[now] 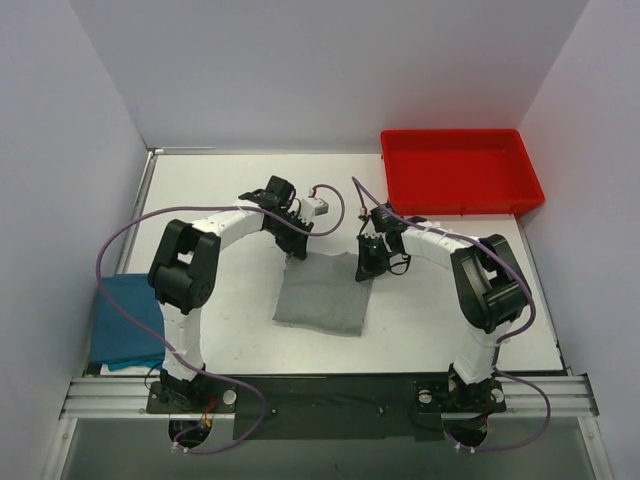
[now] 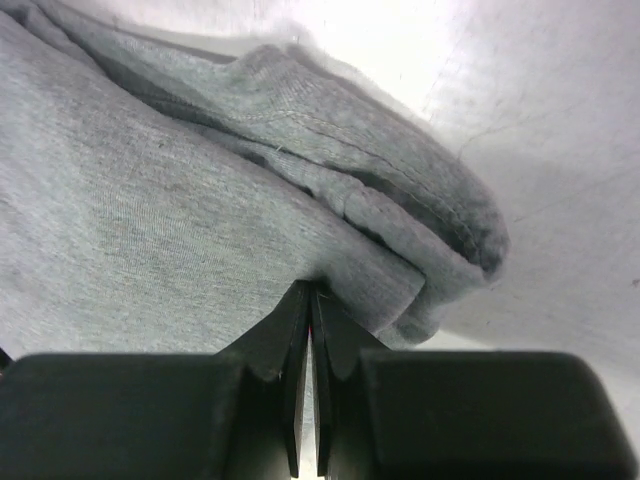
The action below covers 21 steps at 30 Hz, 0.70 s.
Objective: Fold and stack the t-shirts
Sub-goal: Smooth out wrinkles on the folded tshirt
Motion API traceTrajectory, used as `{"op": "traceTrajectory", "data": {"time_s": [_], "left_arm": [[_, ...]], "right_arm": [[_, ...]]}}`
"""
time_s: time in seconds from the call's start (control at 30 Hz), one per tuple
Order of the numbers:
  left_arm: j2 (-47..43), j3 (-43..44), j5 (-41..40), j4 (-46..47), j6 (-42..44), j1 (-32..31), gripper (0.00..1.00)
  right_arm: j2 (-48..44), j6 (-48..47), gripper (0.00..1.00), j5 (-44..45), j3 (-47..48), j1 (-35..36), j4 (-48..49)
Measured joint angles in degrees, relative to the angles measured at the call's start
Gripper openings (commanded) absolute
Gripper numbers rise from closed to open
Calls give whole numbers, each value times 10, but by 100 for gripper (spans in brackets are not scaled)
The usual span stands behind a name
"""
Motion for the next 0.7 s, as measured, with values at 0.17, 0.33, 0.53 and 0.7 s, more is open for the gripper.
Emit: {"op": "traceTrajectory", "data": {"time_s": [0.17, 0.33, 0.53, 0.7], "left_arm": [[27, -4, -33, 25, -23, 10, 12], [26, 5, -69, 40, -50, 9, 36], [2, 46, -130, 30, -135, 23, 56], [-83, 15, -157, 15, -217, 38, 71]], "right_arm": [[17, 20, 0, 4, 23, -10, 3], [28, 17, 8, 26, 53, -14, -17], [23, 2, 50, 65, 94, -16, -49], [-25, 10, 62, 77, 83, -16, -70]]}}
